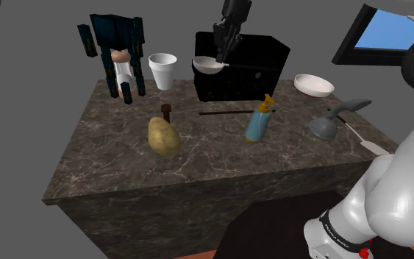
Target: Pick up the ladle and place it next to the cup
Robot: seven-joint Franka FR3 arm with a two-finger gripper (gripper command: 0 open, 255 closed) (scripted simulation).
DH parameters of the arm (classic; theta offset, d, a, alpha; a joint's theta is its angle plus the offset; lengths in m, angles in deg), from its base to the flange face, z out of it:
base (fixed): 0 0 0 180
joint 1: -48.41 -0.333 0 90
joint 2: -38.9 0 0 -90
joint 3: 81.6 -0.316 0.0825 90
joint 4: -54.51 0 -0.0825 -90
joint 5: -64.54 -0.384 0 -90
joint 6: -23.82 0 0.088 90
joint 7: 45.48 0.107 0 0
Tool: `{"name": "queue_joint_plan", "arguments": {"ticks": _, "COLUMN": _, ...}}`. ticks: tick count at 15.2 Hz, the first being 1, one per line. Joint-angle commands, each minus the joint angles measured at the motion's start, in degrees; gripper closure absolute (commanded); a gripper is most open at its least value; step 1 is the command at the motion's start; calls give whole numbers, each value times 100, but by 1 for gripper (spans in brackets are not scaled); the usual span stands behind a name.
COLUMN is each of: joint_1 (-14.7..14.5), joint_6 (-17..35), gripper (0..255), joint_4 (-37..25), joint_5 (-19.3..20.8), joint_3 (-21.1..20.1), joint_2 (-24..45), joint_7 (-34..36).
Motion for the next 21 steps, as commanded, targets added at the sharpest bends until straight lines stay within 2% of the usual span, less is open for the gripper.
{"name": "queue_joint_plan", "arguments": {"ticks": 1, "joint_1": -85, "joint_6": -16, "gripper": 255, "joint_4": -430, "joint_5": -83, "joint_3": -84, "joint_2": 342, "joint_7": 214}}
{"name": "queue_joint_plan", "arguments": {"ticks": 5, "joint_1": -221, "joint_6": -172, "gripper": 255, "joint_4": -1541, "joint_5": -239, "joint_3": -233, "joint_2": 1149, "joint_7": 653}}
{"name": "queue_joint_plan", "arguments": {"ticks": 6, "joint_1": -245, "joint_6": -245, "gripper": 255, "joint_4": -1897, "joint_5": -280, "joint_3": -270, "joint_2": 1394, "joint_7": 775}}
{"name": "queue_joint_plan", "arguments": {"ticks": 7, "joint_1": -267, "joint_6": -390, "gripper": 255, "joint_4": -2507, "joint_5": -344, "joint_3": -328, "joint_2": 1798, "joint_7": 966}}
{"name": "queue_joint_plan", "arguments": {"ticks": 13, "joint_1": -392, "joint_6": 238, "gripper": 255, "joint_4": -1482, "joint_5": -246, "joint_3": -297, "joint_2": 1440, "joint_7": 733}}
{"name": "queue_joint_plan", "arguments": {"ticks": 21, "joint_1": -492, "joint_6": 934, "gripper": 255, "joint_4": -494, "joint_5": -186, "joint_3": -286, "joint_2": 1188, "joint_7": 488}}
